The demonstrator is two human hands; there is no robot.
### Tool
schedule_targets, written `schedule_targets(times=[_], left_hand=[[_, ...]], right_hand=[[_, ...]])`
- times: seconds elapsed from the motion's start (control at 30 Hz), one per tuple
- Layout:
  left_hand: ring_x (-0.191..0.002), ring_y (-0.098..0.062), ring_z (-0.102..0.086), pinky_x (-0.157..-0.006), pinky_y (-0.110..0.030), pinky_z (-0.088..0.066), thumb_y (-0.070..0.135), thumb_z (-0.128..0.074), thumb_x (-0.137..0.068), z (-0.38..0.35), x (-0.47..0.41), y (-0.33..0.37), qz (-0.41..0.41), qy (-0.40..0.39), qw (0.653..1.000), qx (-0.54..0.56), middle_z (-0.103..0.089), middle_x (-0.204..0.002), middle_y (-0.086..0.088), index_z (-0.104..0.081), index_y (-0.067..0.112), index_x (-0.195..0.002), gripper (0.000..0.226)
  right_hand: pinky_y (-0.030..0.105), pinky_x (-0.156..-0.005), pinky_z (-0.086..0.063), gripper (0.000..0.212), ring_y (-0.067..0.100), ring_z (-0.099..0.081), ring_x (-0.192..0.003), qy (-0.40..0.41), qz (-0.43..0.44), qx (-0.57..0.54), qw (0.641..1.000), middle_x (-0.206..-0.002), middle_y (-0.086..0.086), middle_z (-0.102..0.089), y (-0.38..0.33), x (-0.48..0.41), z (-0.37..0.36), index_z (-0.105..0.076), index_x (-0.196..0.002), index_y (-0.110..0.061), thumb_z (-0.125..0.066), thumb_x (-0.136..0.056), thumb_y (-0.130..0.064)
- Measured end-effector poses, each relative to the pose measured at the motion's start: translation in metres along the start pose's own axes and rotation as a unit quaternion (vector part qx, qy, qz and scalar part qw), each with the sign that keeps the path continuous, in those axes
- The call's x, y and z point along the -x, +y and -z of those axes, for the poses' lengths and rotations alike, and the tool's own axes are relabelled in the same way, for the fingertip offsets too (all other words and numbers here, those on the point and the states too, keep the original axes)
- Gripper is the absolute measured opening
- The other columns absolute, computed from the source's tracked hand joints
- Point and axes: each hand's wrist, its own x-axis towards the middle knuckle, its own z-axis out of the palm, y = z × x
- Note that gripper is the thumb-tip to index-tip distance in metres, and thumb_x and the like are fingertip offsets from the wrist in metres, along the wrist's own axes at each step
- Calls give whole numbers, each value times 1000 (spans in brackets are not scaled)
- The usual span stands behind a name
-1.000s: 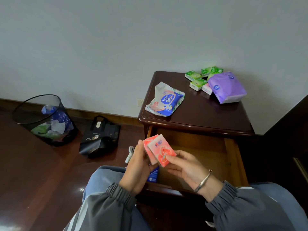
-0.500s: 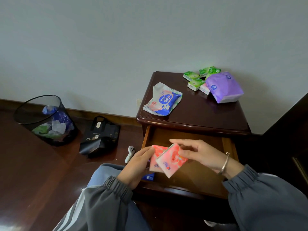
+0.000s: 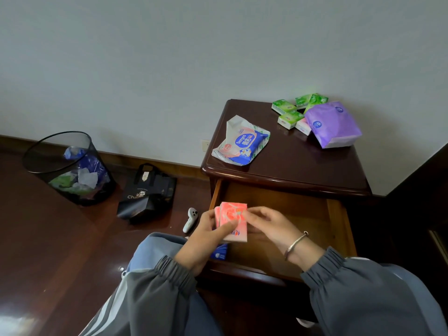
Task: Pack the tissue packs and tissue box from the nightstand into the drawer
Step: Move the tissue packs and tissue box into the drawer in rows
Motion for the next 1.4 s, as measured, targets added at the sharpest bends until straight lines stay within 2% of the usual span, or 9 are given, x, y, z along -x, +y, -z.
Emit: schedule_targets(times=[0.2, 0.3, 0.5, 0.63, 0.8, 0.93, 1.13, 1.23, 1.4], left_hand=[[-97, -9, -70, -74, -18, -55, 29, -70, -85, 6, -3, 3, -1, -48, 994, -103, -67, -115, -2, -41, 20, -130, 54], [-110, -11, -63, -91, -26, -53, 42, -66, -85, 10, -6, 2, -14, -51, 979, -196, -58, -124, -1, -48, 25, -127, 48], [-120, -16, -49, -100, -33, -42, 32, -55, -95, 24, -27, -10, -37, 151, 922, -354, -45, -134, -5, -44, 13, -137, 47], [-77, -4, -53, -70, -24, -47, 28, -49, -97, 24, -36, -23, -12, 147, 901, -407, -54, -93, 7, -48, 19, -112, 17], [-75, -7, -60, -74, -32, -54, 19, -47, -96, 29, -37, -25, -19, 162, 907, -389, -52, -77, 14, -43, 30, -90, 14], [-82, -7, -61, -70, -26, -53, 20, -48, -96, 30, -37, -25, -10, 157, 911, -381, -55, -86, 13, -51, 19, -119, 23], [-83, 0, -57, -54, -11, -41, 30, -50, -98, 32, -38, -26, 5, 143, 906, -399, -58, -115, 5, -39, 18, -140, 46], [-80, 2, -56, -55, -10, -42, 31, -50, -98, 31, -40, -27, 2, 134, 909, -394, -54, -109, 8, -38, 17, -140, 46], [-123, -16, -51, -96, -27, -44, 26, -54, -96, 23, -38, -11, -53, 168, 892, -416, -46, -143, -5, -33, 15, -146, 56]], right_hand=[[32, -83, -54, 34, 24, -68, -99, -105, -30, -99, 989, -106, 12, -72, 5, 1, 6, -63, -113, -7, -67, -83, -22], [33, -87, -53, 34, 23, -69, -97, -92, -50, -76, 992, -102, 11, -73, 12, -3, 11, -66, -108, -6, -68, -81, -26], [24, -68, -47, 25, 14, -67, -76, -24, -166, 33, 985, -83, 2, -75, 30, -20, 27, -68, -91, -11, -71, -78, -33], [18, -56, -49, 31, 10, -64, -70, -49, -204, 132, 969, -80, 1, -69, 51, -25, 10, -63, -101, -9, -71, -80, -30], [24, -57, -56, 26, 17, -69, -77, -2, -129, 192, 973, -88, 4, -66, 57, -28, -6, -55, -96, -10, -72, -80, -21], [22, -61, -56, 9, 9, -66, -73, -64, -123, 189, 972, -84, -3, -67, 56, -25, -9, -58, -93, -15, -64, -87, -18], [19, -67, -53, 47, 14, -64, -93, -135, -131, 265, 946, -119, -1, -62, 36, -16, 1, -43, -134, -16, -53, -93, -37], [21, -65, -55, 62, 10, -68, -85, -83, -60, 304, 947, -127, 4, -59, 21, -7, 20, -28, -146, -19, -49, -93, -45], [20, -75, -48, 18, 8, -67, -82, 188, 138, 290, 928, -94, 1, -73, -13, -4, 99, -67, -103, -24, -63, -86, -25]])
